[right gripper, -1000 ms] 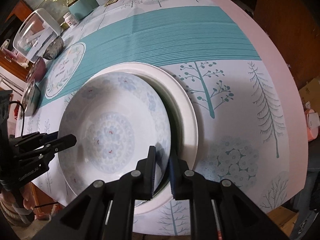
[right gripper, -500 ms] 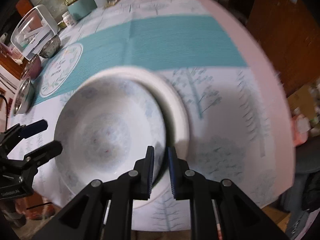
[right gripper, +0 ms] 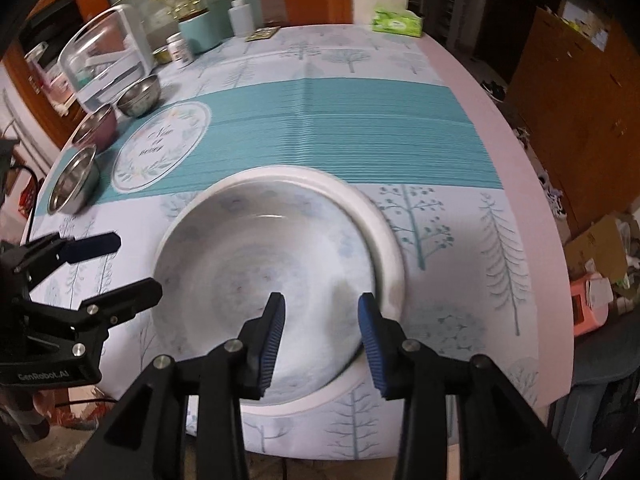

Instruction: Organize plates and bowls

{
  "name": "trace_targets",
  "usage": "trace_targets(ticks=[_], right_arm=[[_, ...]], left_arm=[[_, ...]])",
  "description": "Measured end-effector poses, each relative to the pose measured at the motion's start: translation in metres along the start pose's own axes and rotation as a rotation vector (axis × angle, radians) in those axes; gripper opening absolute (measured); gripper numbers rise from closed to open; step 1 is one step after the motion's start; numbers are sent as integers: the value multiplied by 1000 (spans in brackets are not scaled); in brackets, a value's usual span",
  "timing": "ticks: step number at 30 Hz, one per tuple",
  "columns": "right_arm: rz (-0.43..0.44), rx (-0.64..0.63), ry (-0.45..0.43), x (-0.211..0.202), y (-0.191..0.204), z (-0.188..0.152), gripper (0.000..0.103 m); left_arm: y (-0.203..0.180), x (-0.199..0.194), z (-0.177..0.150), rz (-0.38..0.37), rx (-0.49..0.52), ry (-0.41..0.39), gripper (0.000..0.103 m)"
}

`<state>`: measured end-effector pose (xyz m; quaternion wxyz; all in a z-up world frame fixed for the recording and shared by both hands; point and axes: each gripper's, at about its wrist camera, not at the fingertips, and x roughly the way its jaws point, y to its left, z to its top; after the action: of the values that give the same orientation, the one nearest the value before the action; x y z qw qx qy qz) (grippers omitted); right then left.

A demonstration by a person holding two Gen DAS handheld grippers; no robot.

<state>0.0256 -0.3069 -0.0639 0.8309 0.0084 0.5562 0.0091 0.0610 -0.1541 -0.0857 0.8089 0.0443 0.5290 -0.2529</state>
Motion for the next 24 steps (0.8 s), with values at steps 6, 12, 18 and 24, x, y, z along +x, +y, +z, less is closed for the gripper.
trace_targets(ticks=[6, 12, 18, 24], right_arm=[[37, -44, 7, 4, 24, -2, 38], [54, -97, -16, 1, 52, 4, 38], [81, -138, -52, -5, 86, 27, 38], [111, -191, -98, -13, 128, 59, 38]], left_arm=[[19, -17, -10, 30, -21, -40, 80], [46, -38, -17, 88, -21, -69, 80], [96, -80, -16, 273, -47, -174, 80], [162, -124, -19, 466, -126, -252, 80]])
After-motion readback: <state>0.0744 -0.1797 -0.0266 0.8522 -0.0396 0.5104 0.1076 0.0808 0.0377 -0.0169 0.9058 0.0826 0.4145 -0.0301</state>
